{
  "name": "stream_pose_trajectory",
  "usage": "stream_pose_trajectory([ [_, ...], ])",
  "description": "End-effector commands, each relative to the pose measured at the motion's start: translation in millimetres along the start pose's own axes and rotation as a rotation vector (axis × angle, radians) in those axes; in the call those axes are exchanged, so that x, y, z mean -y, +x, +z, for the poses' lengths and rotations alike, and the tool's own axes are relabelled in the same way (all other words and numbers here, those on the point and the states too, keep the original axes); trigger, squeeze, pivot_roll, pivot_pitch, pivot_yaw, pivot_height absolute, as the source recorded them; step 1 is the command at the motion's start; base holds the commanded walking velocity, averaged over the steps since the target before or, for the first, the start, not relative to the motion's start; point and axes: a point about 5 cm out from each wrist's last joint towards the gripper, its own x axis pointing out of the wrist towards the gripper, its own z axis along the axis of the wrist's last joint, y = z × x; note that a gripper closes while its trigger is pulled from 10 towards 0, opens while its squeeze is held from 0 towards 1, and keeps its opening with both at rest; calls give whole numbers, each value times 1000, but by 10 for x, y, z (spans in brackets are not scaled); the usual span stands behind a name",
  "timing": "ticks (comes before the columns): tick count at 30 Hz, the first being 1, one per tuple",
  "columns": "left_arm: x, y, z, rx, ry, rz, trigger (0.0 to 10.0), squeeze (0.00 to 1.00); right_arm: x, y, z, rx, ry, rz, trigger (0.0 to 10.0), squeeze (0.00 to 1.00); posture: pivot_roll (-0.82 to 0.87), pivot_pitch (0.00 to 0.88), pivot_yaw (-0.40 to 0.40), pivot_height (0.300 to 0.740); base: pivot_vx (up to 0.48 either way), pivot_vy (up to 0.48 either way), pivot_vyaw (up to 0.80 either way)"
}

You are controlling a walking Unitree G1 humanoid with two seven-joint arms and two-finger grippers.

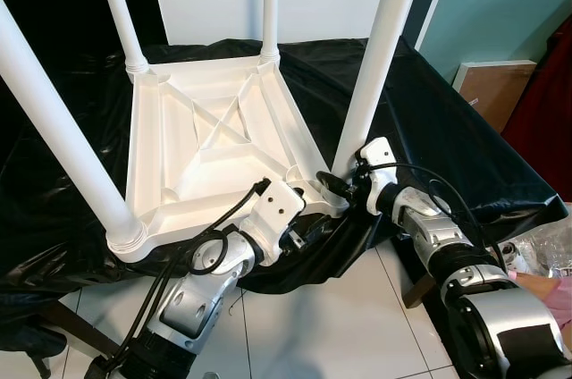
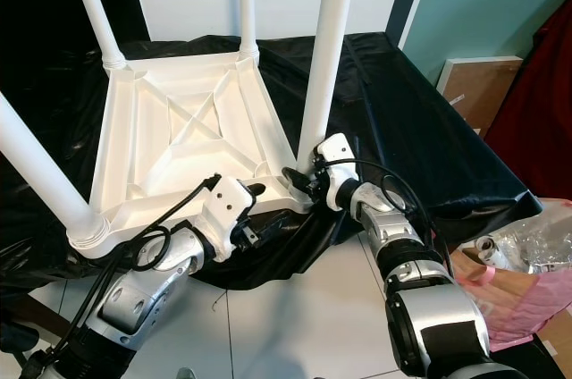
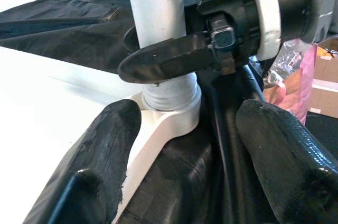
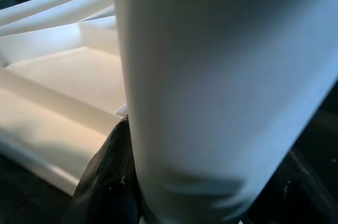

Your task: Building children table

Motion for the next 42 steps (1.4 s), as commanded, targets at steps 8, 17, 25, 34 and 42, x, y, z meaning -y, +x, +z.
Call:
stream_pose_trajectory([
  [8, 60, 2, -23, -4, -1, -56, 10000, 0, -34, -47, -240, -89, 81, -254, 10000, 0, 35, 16, -69, 740, 0, 0, 0],
  [17, 85, -3, -41, -5, -7, -59, 10000, 0, -228, -43, -340, -90, 164, -456, 10000, 0, 32, 16, -74, 740, 0, 0, 0],
  [25, 96, 4, -42, -4, -9, -61, 10000, 0, -384, -20, -351, -97, 209, -650, 10000, 0, 38, 8, -75, 740, 0, 0, 0],
  [34, 94, 1, -44, -7, -6, -63, 10000, 0, -461, 17, -270, -66, 197, -606, 10000, 0, 43, 6, -75, 740, 0, 0, 0],
  [42, 99, -4, -43, -7, -6, -63, 10000, 0, -426, -11, -190, -7, 188, -584, 10000, 1000, 44, 6, -74, 740, 0, 0, 0],
])
